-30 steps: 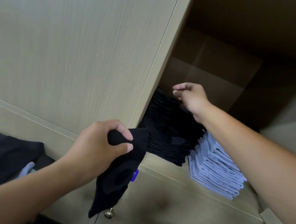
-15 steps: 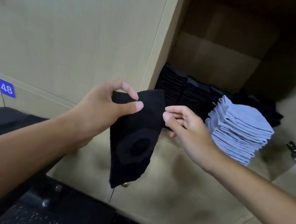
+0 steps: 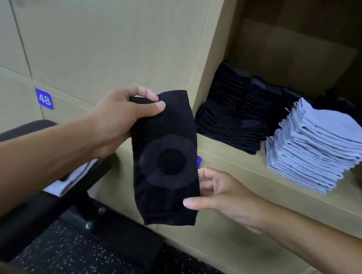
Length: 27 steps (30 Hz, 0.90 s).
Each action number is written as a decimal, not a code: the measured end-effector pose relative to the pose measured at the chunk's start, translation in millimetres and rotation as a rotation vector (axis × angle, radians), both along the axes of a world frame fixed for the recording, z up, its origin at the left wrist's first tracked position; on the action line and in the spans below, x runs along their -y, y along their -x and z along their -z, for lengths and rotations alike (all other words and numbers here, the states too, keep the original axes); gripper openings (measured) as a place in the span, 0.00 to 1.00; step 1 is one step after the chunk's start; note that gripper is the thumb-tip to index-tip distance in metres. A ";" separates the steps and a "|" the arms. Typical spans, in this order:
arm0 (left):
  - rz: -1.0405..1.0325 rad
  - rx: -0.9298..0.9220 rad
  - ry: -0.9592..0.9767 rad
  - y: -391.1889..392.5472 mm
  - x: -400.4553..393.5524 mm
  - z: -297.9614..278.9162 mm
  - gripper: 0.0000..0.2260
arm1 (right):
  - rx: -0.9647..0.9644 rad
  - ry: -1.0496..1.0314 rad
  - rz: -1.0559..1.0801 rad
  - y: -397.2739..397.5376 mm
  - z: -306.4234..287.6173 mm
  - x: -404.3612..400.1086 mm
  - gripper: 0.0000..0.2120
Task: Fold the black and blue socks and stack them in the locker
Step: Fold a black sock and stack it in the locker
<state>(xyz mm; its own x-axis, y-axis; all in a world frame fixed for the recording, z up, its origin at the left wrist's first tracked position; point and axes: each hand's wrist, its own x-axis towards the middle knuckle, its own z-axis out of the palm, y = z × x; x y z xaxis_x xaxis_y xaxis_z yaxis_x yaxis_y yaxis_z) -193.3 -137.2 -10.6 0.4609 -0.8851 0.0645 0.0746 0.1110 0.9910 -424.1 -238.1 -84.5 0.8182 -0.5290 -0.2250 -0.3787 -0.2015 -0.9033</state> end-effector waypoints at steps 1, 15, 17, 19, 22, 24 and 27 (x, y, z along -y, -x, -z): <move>-0.014 -0.002 -0.008 -2.3 -0.4 0.8 0.06 | -0.008 -0.006 -0.021 -0.5 2.5 -1.8 0.21; -0.146 0.159 -0.212 -45.4 -28.7 9.9 0.15 | 0.056 -0.152 0.038 9.8 -0.8 1.0 0.13; -0.071 0.208 -0.256 -49.4 -34.1 9.9 0.12 | 0.060 -0.099 0.090 10.4 -3.3 3.3 0.11; 0.012 0.240 -0.296 -52.7 -37.9 10.5 0.12 | 0.080 -0.038 0.143 11.5 -9.4 6.2 0.10; 0.057 0.251 -0.290 -54.7 -40.2 9.3 0.13 | 0.129 0.046 0.214 13.8 -25.7 9.8 0.09; 0.035 0.249 -0.255 -53.6 -40.2 7.7 0.13 | 0.190 0.090 0.262 14.4 -36.3 11.1 0.07; 0.025 0.225 -0.180 -50.2 -39.3 6.5 0.13 | 0.288 0.189 0.354 13.2 -50.3 11.8 0.06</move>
<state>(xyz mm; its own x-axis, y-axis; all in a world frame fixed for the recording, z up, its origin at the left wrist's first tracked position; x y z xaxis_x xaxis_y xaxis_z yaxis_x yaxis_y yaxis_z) -143.2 -97.8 -17.1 0.4303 -0.9027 0.0031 -0.1486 -0.0674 0.9866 -437.4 -249.9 -34.2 0.5960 -0.7953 0.1107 -0.1937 -0.2762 -0.9414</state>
